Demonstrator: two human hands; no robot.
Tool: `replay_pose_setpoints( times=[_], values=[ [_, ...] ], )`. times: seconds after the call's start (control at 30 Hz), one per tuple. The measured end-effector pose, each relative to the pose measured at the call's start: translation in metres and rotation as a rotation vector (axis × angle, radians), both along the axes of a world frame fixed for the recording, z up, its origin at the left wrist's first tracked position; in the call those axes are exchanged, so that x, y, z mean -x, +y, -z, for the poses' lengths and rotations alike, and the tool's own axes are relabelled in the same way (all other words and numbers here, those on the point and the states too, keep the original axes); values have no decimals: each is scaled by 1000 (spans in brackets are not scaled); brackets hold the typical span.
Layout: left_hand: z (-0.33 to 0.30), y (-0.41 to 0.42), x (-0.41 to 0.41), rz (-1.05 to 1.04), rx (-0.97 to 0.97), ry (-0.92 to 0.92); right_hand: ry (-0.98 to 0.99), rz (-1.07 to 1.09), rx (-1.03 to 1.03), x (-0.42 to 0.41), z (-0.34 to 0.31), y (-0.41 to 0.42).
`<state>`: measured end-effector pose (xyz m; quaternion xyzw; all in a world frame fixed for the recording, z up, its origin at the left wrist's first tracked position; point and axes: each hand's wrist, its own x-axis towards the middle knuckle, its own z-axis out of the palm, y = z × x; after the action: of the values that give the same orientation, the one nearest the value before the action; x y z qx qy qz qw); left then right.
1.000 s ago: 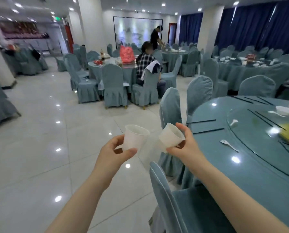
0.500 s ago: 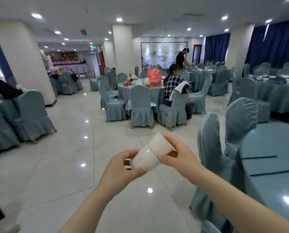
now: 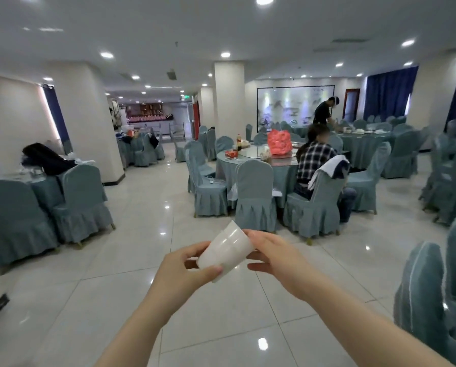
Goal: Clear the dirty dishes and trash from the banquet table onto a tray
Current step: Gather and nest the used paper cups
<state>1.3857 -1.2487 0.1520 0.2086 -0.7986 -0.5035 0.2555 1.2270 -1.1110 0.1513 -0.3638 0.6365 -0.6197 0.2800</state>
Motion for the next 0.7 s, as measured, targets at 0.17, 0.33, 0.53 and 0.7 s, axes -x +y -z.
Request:
replay_pose_setpoints(
  times=[0.17, 0.33, 0.53, 0.7],
  values=[
    [-7, -85, 73, 78, -13, 26, 25, -18, -23, 75, -6, -78],
    [-5, -158, 163, 207, -81, 7, 2, 22, -68, 154, 0, -137],
    [5, -189, 301, 381, -114, -33, 25, 171, -127, 256, 11, -144],
    [16, -194, 432, 496, -107, -20, 41, 377, -90, 365, 22, -114]
  ],
)
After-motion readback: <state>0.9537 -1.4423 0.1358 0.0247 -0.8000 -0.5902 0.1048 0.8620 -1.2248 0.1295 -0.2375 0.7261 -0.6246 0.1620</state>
